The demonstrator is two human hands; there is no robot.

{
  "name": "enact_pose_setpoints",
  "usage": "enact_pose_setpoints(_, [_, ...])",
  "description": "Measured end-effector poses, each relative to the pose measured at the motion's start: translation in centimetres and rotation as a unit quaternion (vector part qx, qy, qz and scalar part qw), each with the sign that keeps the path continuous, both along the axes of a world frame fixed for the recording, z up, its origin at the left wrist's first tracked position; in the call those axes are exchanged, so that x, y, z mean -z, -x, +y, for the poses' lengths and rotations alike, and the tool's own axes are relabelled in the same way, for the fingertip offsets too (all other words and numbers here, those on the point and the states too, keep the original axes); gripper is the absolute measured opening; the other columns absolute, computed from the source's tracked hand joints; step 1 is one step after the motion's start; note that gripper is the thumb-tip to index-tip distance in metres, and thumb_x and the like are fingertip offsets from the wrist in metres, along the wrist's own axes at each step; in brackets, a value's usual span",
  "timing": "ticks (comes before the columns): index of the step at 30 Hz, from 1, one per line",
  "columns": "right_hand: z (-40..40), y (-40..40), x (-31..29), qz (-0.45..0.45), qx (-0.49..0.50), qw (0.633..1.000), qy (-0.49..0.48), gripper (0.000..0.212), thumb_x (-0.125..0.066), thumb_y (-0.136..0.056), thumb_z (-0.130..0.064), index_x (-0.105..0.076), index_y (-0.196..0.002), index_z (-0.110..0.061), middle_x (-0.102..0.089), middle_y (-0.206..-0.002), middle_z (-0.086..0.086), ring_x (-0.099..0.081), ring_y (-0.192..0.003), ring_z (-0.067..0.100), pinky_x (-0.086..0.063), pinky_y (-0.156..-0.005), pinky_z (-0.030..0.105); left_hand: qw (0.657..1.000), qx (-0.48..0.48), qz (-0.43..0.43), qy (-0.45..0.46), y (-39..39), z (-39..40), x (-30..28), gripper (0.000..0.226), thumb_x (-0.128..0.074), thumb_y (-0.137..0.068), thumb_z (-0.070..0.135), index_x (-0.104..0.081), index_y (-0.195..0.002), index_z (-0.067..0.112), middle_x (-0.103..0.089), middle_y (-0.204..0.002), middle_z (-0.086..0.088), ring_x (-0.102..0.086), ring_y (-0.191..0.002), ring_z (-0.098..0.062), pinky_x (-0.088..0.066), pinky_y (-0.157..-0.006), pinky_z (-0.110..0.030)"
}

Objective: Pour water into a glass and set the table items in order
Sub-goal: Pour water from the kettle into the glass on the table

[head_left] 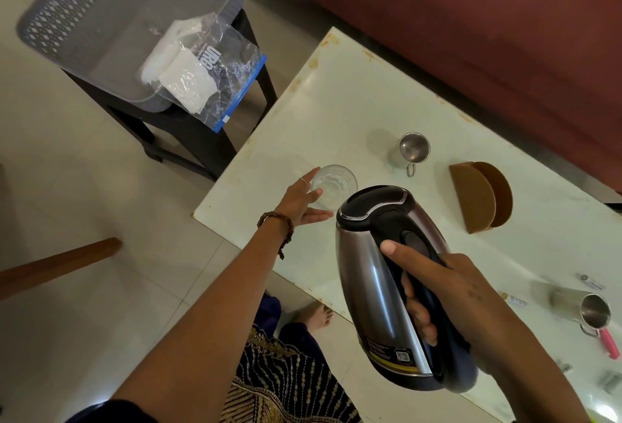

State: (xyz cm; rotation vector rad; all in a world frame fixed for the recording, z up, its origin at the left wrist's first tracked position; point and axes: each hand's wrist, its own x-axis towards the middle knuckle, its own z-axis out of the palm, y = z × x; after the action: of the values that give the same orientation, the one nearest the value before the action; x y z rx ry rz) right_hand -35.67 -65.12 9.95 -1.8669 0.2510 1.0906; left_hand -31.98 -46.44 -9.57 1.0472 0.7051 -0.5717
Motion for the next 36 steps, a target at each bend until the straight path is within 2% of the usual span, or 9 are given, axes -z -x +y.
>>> enact_pose_setpoints(5, [0.20,-0.28,-0.03,-0.001,-0.005,1.000,0.010,0.053,-0.053,-0.053,-0.073,-0.059,-0.050,-0.020,-0.051,-0.039,-0.002,-0.047,-0.033,0.012,-0.041,-0.037,0.020,1.000,0.004,-0.010,0.001,0.20,0.02,0.01,0.053,-0.046,-0.094,0.010,-0.030,-0.141,0.028,-0.029,-0.149,-0.008,-0.061,-0.090,-0.032,-0.057,-0.061,-0.023])
enact_pose_setpoints(12, [0.50,-0.42,0.16,-0.001,-0.015,1.000,0.021,0.054,-0.053,-0.053,-0.073,-0.057,-0.049,-0.020,-0.051,-0.039,-0.001,-0.047,-0.033,0.013,-0.041,-0.038,0.021,1.000,0.001,-0.015,0.013,0.57,-0.03,-0.15,0.050,-0.042,-0.097,0.015,-0.026,-0.142,0.030,-0.023,-0.151,-0.003,-0.060,-0.095,-0.034,-0.056,-0.070,-0.027])
enact_pose_setpoints(17, [0.76,-0.69,0.14,-0.003,-0.021,1.000,0.024,0.054,-0.053,-0.053,-0.073,-0.056,-0.049,-0.019,-0.051,-0.039,-0.001,-0.047,-0.034,0.014,-0.041,-0.039,0.022,1.000,0.003,-0.018,0.015,0.61,0.07,0.04,0.049,-0.043,-0.097,0.017,-0.028,-0.141,0.033,-0.026,-0.149,-0.002,-0.062,-0.092,-0.034,-0.058,-0.066,-0.023])
enact_pose_setpoints(22, [0.85,-0.80,-0.01,-0.003,-0.018,0.999,0.028,0.055,-0.052,-0.055,-0.070,-0.054,-0.051,-0.015,-0.050,-0.039,0.000,-0.047,-0.033,0.013,-0.041,-0.037,0.021,1.000,0.012,-0.019,0.010,0.57,0.10,0.42,0.049,-0.045,-0.096,0.019,-0.030,-0.140,0.035,-0.028,-0.149,-0.003,-0.067,-0.079,-0.026,-0.058,-0.062,-0.020])
enact_pose_setpoints(31, [0.84,-0.91,0.06,-0.007,-0.019,0.999,0.035,0.055,-0.052,-0.052,-0.073,-0.056,-0.047,-0.019,-0.050,-0.039,-0.001,-0.047,-0.033,0.014,-0.041,-0.039,0.022,1.000,0.010,-0.019,0.004,0.46,0.04,0.18,0.049,-0.043,-0.096,0.016,-0.030,-0.140,0.032,-0.027,-0.150,-0.005,-0.065,-0.083,-0.028,-0.058,-0.060,-0.019])
enact_pose_setpoints(36, [1.01,-0.93,-0.20,-0.002,-0.016,0.999,0.037,0.058,-0.051,-0.055,-0.070,-0.055,-0.057,-0.012,-0.050,-0.040,0.001,-0.047,-0.034,0.015,-0.041,-0.039,0.023,1.000,0.009,-0.019,0.002,0.53,0.01,0.11,0.050,-0.044,-0.096,0.015,-0.030,-0.140,0.032,-0.026,-0.150,-0.005,-0.064,-0.085,-0.030,-0.058,-0.063,-0.022])
